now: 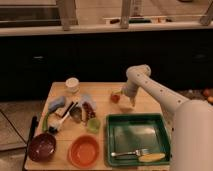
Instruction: Place apple in tray
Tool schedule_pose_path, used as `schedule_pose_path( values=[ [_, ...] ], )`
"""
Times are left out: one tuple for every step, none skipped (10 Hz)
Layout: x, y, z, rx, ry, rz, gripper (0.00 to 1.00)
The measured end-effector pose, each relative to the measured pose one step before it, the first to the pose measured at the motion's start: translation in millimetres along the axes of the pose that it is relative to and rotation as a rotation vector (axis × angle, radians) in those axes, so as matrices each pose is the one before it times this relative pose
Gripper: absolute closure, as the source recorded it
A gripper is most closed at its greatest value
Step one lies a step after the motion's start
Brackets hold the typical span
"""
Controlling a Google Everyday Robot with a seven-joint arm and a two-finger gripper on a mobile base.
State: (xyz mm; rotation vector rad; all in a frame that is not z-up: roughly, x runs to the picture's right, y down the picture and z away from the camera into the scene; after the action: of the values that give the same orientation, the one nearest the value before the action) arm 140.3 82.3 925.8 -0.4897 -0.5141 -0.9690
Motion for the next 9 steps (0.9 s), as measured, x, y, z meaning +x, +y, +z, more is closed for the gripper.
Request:
schedule_pose_path(
  values=[
    [-0.67, -4.38, -2.66, -0.00486, 0.00467, -0.00427, 0.20],
    [0.01, -0.90, -2.17, -0.00333, 0.00535, -0.00237, 0.24],
    [-0.63, -0.51, -0.23, -0.00109, 0.00214, -0.00308, 0.25],
    [-0.64, -1.25, -1.36, 0.00087, 0.00423, -0.00510, 0.21],
    [-0.14, 0.37, -0.67, -0.00060, 0.00187, -0.00122, 0.20],
    [-0.29, -0.37, -0.43, 0.00006, 0.00118, -0.00163, 0.20],
    [-0.43, -0.91, -0.44, -0.00011, 0.00116, -0.00330, 0.20],
    [-0.09, -0.82, -0.09, -0.00088, 0.00115, -0.00504, 0.20],
    [0.76, -2.64, -1.05, 0.00115, 0.00233, -0.00728, 0.20]
  ],
)
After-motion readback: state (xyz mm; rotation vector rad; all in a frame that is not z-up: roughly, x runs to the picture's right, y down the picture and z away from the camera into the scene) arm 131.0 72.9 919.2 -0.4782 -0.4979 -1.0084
